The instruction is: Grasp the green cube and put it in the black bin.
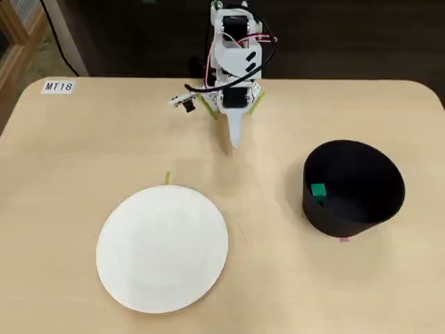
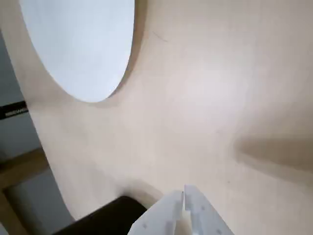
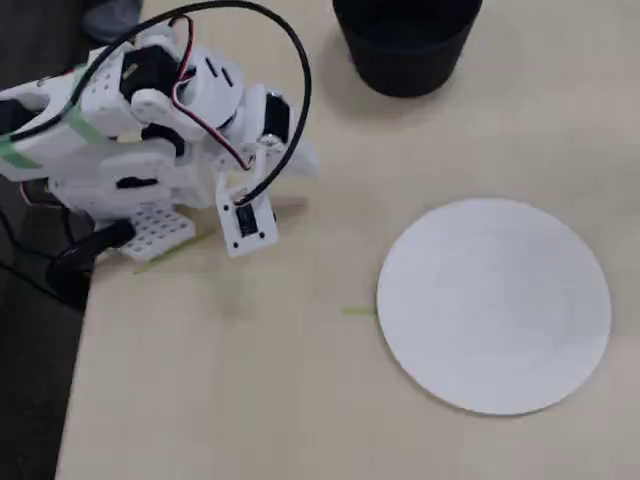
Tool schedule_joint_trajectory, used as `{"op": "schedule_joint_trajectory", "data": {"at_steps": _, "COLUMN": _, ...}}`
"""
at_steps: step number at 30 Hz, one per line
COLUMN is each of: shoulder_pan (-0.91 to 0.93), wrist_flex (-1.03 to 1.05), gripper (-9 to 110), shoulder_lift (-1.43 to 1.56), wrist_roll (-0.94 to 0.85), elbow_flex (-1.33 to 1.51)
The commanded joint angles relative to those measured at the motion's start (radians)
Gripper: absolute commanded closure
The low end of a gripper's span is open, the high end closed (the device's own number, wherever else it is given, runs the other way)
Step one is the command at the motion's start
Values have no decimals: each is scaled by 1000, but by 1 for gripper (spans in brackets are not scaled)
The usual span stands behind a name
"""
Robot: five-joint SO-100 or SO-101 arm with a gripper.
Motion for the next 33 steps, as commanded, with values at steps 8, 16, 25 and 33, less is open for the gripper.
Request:
{"op": "schedule_joint_trajectory", "data": {"at_steps": 8, "shoulder_pan": -3, "wrist_flex": -6, "gripper": 102, "shoulder_lift": 5, "wrist_roll": -6, "elbow_flex": -5}}
{"op": "schedule_joint_trajectory", "data": {"at_steps": 16, "shoulder_pan": -14, "wrist_flex": -14, "gripper": 102, "shoulder_lift": 5, "wrist_roll": 3, "elbow_flex": -3}}
{"op": "schedule_joint_trajectory", "data": {"at_steps": 25, "shoulder_pan": -14, "wrist_flex": -14, "gripper": 102, "shoulder_lift": 5, "wrist_roll": 0, "elbow_flex": -3}}
{"op": "schedule_joint_trajectory", "data": {"at_steps": 33, "shoulder_pan": -14, "wrist_flex": -15, "gripper": 102, "shoulder_lift": 5, "wrist_roll": 0, "elbow_flex": -3}}
